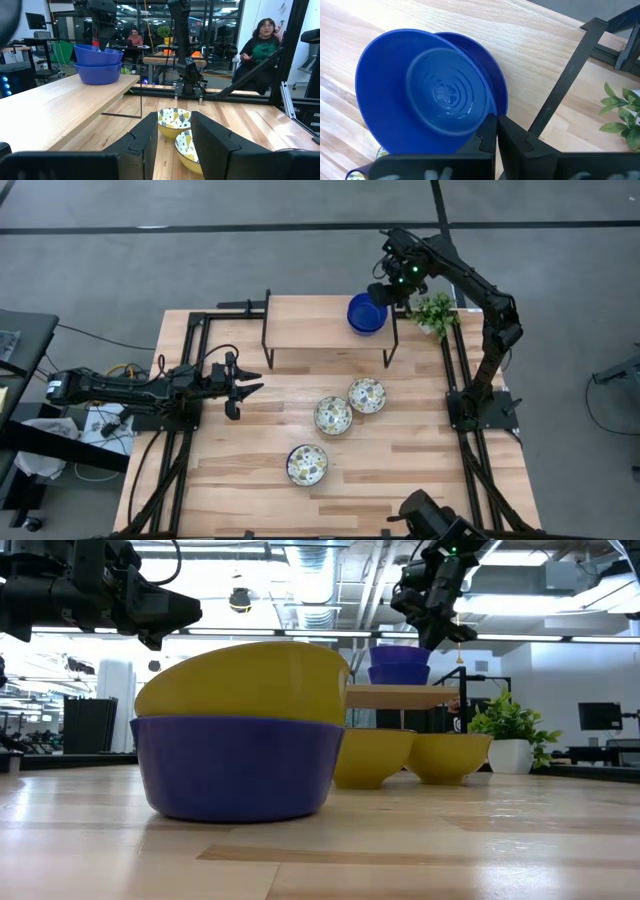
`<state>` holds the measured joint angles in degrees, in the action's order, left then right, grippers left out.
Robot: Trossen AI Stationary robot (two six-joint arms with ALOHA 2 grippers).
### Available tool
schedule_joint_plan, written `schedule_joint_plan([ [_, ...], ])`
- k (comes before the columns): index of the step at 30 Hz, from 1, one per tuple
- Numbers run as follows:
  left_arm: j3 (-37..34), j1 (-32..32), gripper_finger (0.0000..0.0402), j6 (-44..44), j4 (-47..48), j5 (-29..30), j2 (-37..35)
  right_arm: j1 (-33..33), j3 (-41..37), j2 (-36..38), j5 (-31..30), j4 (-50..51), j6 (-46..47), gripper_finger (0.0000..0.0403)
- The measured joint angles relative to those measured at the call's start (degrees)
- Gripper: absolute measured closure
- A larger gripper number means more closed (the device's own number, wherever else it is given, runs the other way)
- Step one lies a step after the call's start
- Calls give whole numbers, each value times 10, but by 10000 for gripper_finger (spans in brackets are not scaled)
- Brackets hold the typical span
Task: Pick & Place Mini bowls
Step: Stack the top blue bowl on top of the blue bowl on the shelf, then remove the bottom white patterned bowl on top of the blue bowl
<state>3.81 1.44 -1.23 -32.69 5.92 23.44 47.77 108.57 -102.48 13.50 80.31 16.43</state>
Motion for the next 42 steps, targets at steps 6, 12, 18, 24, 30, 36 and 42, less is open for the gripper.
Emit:
schedule_joint_plan([
  [6, 0, 0, 286, 0, -3, 0, 0, -1, 0, 0, 1, 0, -4, 403],
  [12, 0, 0, 286, 0, -5, 0, 0, -1, 0, 0, 0, 0, -7, 403],
  [18, 0, 0, 286, 0, -8, 0, 0, -1, 0, 0, 0, 0, -20, 403],
  [24, 0, 0, 286, 0, -9, 0, 0, -1, 0, 0, 1, -2, -43, 379],
  [30, 0, 0, 286, 0, -13, 0, 0, -1, 0, 0, 0, -2, -38, 322],
  [36, 0, 0, 286, 0, -13, 0, 0, -1, 0, 0, 1, -2, -29, 281],
  [42, 0, 0, 286, 0, -16, 0, 0, -1, 0, 1, 1, 2, -29, 264],
])
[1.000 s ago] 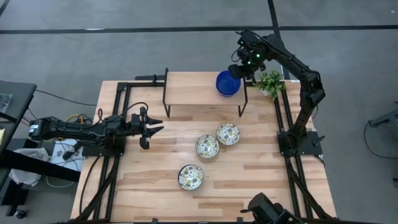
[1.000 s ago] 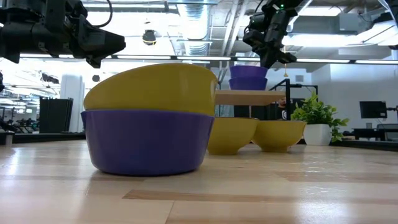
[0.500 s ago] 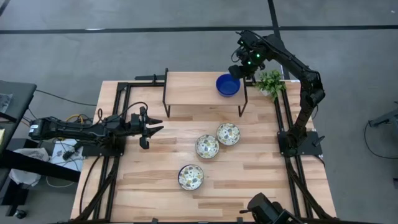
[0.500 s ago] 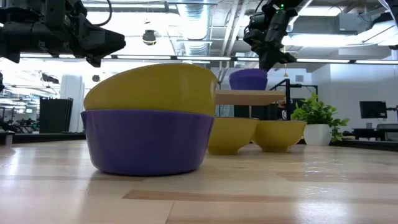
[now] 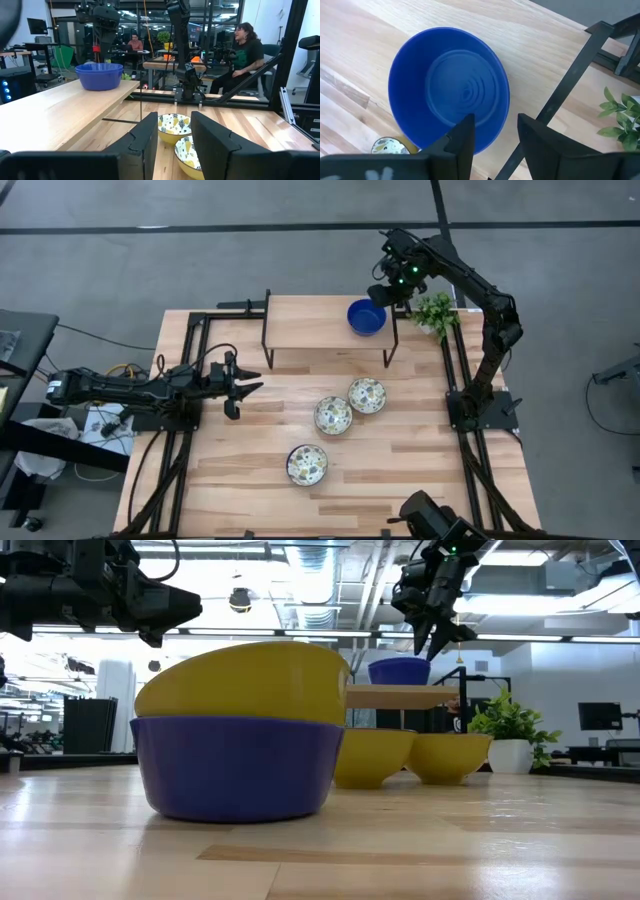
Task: Pick & Place Mini bowls
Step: Remove the bottom white patterned bowl on top of the blue bowl
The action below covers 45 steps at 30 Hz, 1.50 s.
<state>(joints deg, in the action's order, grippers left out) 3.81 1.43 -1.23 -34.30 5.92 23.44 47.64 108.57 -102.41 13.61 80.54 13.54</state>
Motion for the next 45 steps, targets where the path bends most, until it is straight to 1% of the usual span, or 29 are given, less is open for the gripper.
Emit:
schedule_joint_plan([
  [3, 0, 0, 286, 0, -1, 0, 0, 0, 0, 2, 7, 1, 0, 262],
  [7, 0, 0, 286, 0, -1, 0, 0, -2, 0, 16, 42, 0, 0, 262],
  [9, 0, 0, 286, 0, -1, 0, 0, -8, 0, 30, 46, -1, -2, 264],
  [13, 0, 0, 286, 0, -1, 0, 0, -30, 0, 67, 46, 0, -38, 268],
  [17, 0, 0, 286, 0, -1, 0, 0, -67, 0, 106, 45, 0, -63, 270],
  [22, 0, 0, 286, 0, -1, 0, 0, -124, -3, 143, 45, 0, -65, 271],
  [26, 0, 0, 286, 0, -1, 0, 0, -170, -19, 168, 45, 4, -63, 274],
  [32, 0, 0, 286, 0, -1, 0, 0, -233, -78, 205, 44, 3, -4, 280],
  [37, 0, 0, 286, 0, -1, 0, 0, -288, -144, 236, 39, -5, 80, 282],
  [42, 0, 0, 286, 0, -1, 0, 0, -347, -205, 250, -12, 8, 172, 281],
  [45, 0, 0, 286, 0, -1, 0, 0, -377, -240, 248, -28, 18, 217, 280],
])
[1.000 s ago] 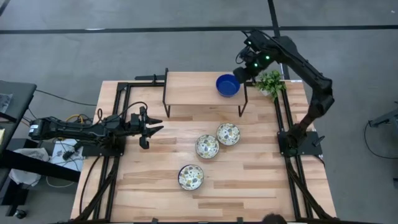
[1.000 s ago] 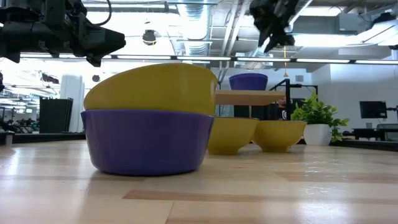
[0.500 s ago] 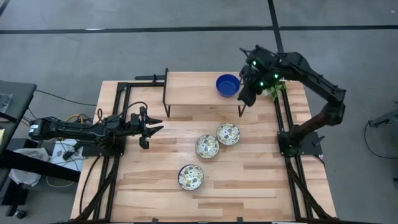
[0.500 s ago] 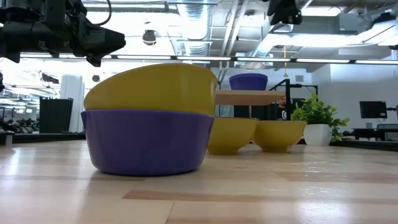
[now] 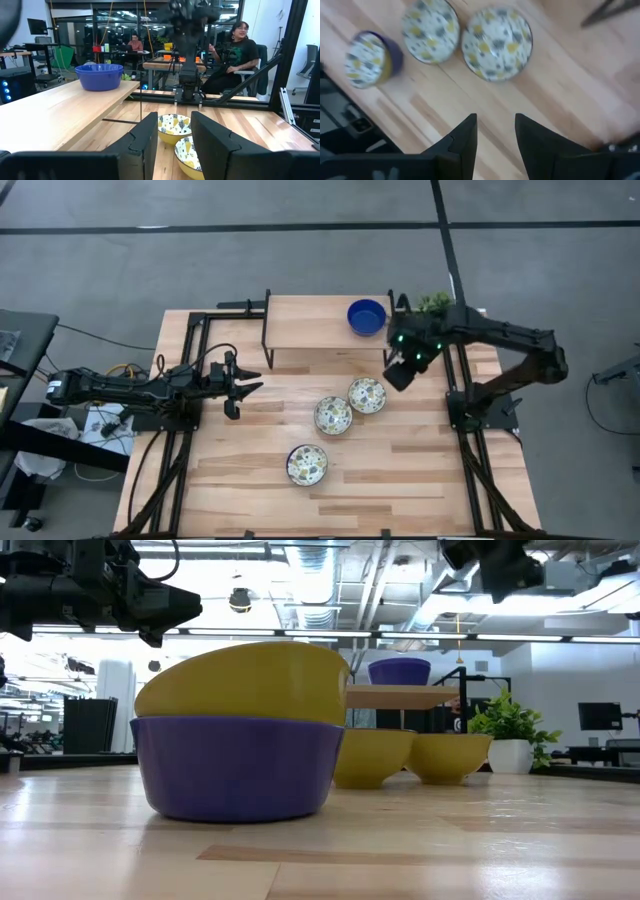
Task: Pick & Place Mini bowls
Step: Remove the bottom white patterned bowl on top of the blue bowl
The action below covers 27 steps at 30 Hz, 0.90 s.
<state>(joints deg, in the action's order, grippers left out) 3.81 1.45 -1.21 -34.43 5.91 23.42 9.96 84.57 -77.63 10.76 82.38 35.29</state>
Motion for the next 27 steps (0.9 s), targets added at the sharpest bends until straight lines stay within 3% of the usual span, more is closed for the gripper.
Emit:
schedule_joint_plan([
  [8, 0, 0, 286, 0, 0, 0, 0, -79, -87, -7, -2, -54, 84, 280],
  [14, 0, 0, 286, 0, 0, 0, 0, -136, -129, -13, 0, -174, 98, 282],
  [19, 0, 0, 286, 0, 0, 0, 2, -178, -148, -31, 0, -302, 38, 282],
  [24, 0, 0, 286, 2, 0, 0, 10, -210, -149, -69, 30, -368, -23, 282],
  [27, 0, 0, 286, 2, 0, 0, 16, -218, -149, -94, 56, -393, -10, 282],
])
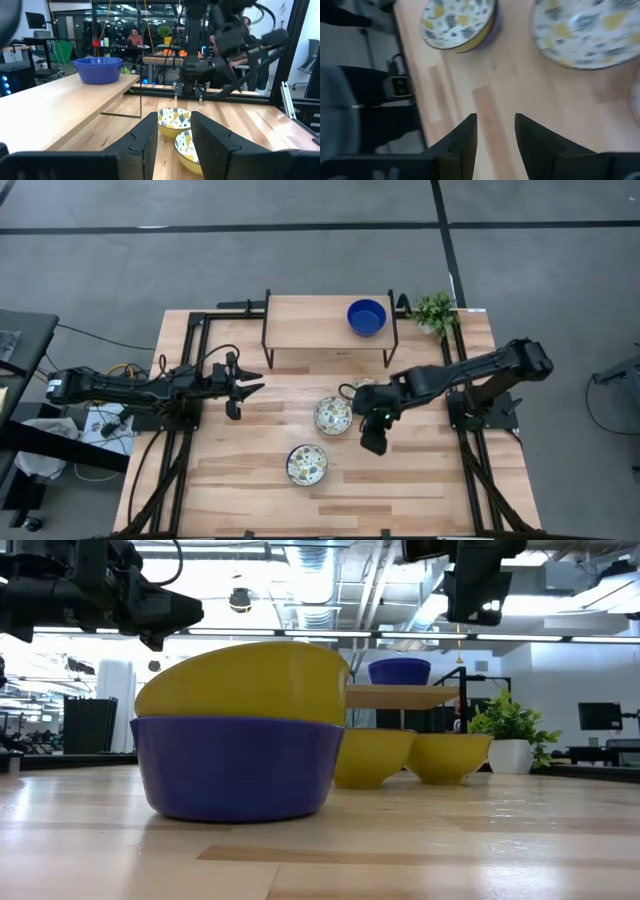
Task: Pick & Place Mini bowls
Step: Remove the bottom white patterned bowl on top of the blue bowl
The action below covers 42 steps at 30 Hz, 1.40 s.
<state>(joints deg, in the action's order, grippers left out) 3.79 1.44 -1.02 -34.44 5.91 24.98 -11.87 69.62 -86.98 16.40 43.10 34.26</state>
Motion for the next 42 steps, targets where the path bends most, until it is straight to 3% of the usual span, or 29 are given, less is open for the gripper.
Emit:
schedule_joint_plan([
  [11, 0, 0, 286, 0, -2, 0, 13, 0, 0, -72, 120, -72, 246, 282],
  [21, 0, 0, 286, -5, 6, 0, 18, 0, 1, -88, 103, -232, 410, 282],
  [25, 0, 0, 286, -7, 13, -11, 21, -3, 0, -99, 72, -251, 438, 282],
  [34, 0, 0, 286, -7, 27, -86, 22, -9, 0, -128, 75, -282, 454, 282],
  [42, 0, 0, 286, -7, 27, -94, 22, -11, 0, -127, 29, -291, 450, 282],
])
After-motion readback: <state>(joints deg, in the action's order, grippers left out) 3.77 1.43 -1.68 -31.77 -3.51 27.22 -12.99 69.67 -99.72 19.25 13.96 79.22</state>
